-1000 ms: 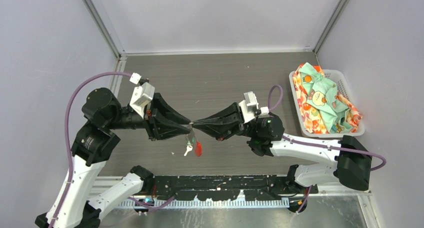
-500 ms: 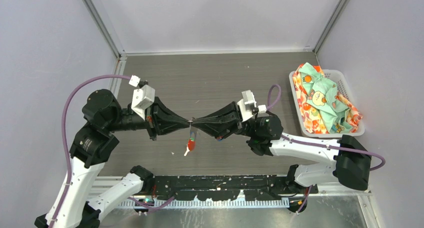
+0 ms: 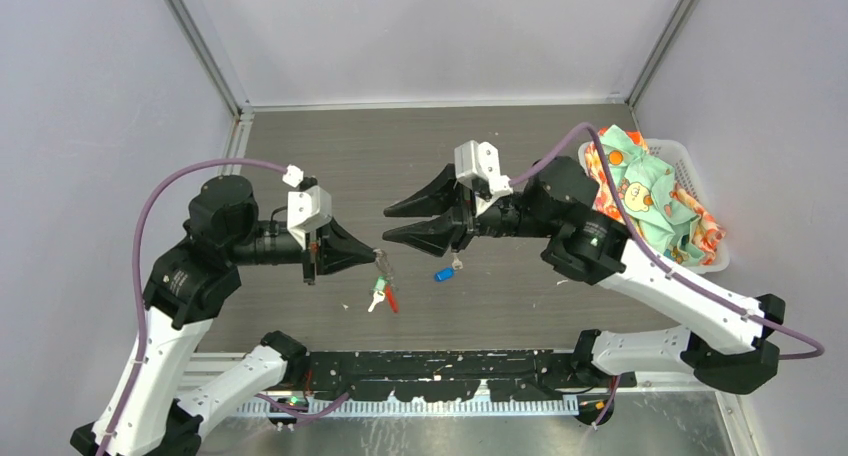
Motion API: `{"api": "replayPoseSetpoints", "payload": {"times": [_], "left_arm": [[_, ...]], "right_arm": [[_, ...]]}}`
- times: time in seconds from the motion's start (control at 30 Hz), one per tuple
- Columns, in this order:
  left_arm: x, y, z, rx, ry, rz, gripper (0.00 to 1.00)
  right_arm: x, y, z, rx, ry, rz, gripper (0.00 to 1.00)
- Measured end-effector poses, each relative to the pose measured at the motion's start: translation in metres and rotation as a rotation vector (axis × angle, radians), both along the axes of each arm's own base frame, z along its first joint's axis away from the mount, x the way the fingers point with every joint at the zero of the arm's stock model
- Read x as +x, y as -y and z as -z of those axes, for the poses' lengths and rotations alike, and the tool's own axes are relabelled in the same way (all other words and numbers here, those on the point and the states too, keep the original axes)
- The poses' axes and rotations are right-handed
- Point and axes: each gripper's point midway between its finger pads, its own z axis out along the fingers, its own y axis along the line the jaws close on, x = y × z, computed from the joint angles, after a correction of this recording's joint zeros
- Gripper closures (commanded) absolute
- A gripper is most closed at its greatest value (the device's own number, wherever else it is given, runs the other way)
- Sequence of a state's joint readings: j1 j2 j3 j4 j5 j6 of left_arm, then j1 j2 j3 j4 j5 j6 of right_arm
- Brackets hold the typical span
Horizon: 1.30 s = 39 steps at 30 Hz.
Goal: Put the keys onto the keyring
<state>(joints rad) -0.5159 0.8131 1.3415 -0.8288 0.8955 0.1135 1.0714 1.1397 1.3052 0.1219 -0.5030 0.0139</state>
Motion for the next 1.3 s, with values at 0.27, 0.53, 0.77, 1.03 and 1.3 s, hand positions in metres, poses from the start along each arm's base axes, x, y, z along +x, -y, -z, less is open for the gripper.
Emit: {"api": "replayPoseSetpoints", "payload": {"times": [0.27,0.53,0.77,1.03,1.3], "left_arm": [[0.002,-0.001,0.012,0.052,0.036,0.027,1.00],[0.003,-0.001,0.019,0.077,0.048,0.055,0.99],[0.002,-0.001,0.026,0.099,0.040,0.078,1.00],[-0.002,-0.001,0.028,0.104,0.025,0.093,0.99],[-0.003,0.001,0.029,0.107,0.019,0.105,0.99]], "right_arm": [[0.010,-0.007,0.052,-0.359,0.036,0.000,0.63],[0.006,-0.009,0.115,-0.597,0.060,-0.059,0.68],[0.004,-0.009,0.116,-0.601,0.089,-0.071,0.72],[0.004,-0.009,0.115,-0.597,0.095,-0.072,0.73],[0.007,-0.015,0.106,-0.556,0.104,-0.062,0.72]]}}
